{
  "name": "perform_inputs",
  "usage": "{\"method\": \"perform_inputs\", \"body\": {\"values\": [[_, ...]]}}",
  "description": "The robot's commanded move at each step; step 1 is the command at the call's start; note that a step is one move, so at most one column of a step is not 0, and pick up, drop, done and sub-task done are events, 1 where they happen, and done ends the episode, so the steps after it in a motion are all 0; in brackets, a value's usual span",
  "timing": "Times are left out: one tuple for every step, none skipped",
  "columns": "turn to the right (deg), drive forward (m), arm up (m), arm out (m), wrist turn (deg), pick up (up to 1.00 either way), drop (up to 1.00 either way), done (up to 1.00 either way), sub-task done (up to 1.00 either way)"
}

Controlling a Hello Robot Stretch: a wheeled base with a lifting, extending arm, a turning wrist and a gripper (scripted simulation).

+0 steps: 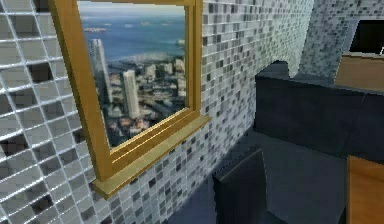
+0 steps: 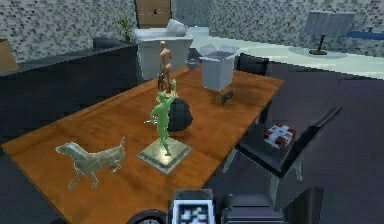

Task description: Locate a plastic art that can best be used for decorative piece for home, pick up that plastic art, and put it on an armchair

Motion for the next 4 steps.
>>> {"method": "perform_inputs", "body": {"values": [[0.0, 0.00, 0.00, 0.30, 0.0, 0.00, 0.00, 0.00, 0.00], [0.0, 0.00, 0.00, 0.00, 45.0, 0.00, 0.00, 0.00, 0.00], [0.0, 0.00, 0.00, 0.00, 45.0, 0.00, 0.00, 0.00, 0.00], [0.0, 0.00, 0.00, 0.00, 45.0, 0.00, 0.00, 0.00, 0.00]]}}
